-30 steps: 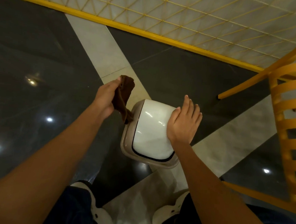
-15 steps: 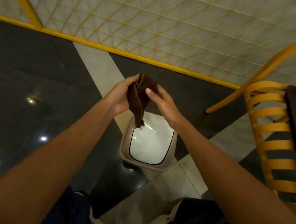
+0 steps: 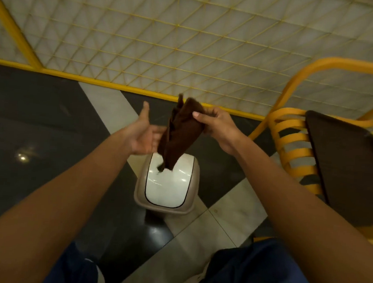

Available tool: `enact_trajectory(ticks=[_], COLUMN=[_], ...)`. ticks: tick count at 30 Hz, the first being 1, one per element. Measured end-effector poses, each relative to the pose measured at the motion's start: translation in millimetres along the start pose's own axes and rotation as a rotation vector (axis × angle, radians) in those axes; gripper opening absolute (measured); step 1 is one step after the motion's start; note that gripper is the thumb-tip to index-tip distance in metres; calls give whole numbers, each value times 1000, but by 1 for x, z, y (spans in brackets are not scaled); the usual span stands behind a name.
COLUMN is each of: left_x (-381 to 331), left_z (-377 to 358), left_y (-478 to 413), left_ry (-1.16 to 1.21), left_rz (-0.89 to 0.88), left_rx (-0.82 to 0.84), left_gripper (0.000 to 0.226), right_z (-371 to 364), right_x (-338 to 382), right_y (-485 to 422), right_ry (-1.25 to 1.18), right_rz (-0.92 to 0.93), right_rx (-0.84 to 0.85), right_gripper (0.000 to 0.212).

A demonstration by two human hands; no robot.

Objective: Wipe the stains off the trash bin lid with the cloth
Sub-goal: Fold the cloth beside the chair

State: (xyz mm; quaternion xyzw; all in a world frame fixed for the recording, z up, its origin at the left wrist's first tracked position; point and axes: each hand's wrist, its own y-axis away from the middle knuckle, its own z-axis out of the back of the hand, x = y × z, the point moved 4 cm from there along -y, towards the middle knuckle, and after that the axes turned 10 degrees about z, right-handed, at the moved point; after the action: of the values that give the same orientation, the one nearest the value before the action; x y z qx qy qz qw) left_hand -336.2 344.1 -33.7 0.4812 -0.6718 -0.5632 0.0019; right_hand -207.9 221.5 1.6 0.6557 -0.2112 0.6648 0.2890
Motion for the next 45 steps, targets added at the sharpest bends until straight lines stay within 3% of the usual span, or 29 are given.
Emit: enact_trajectory(ticks=[3,8,12,16,21,26,30,33,36,43,45], left_x=[24,14,3,-13,-36,-67,-94,-117,-140,-162,-157], left_z=[-15,-39,-56,-54,-55,-55,-54,-60,-73,-148,-171], left_y=[1,14,26,20,1,-36,-45,-31,-18,-14,-18], left_ry=[-200,-394,-585,-896,-1120,-1265,-1272,-1146,-958,-663,-502], left_rz=[39,-176,-410,-582,-684,-742,-681,-539,-439,-216,-110], left_rx=[-65,-97,-117,-291,-472,-499,-385,-272,-259,-288,-234], left_gripper=[62,90,70,48,38,19,19,15,13,12,21], right_z=[19,46,60,65,61,69,80,84,89,131,136], right_x=[-7,-1,15,21,13,-2,3,27,52,87,95], right_y=[13,32,34,21,-8,-47,-57,-55,-53,-46,-40], right_ry=[47,17,69,81,413,722,717,469,343,289,306], right_rz=[-100,-142,-89,-60,55,156,101,25,-23,-83,-67], right_rx=[-35,21,62,104,100,44,16,0,-49,-395,-448], right_gripper=[33,47,47,52,54,29,17,16,18,18,15])
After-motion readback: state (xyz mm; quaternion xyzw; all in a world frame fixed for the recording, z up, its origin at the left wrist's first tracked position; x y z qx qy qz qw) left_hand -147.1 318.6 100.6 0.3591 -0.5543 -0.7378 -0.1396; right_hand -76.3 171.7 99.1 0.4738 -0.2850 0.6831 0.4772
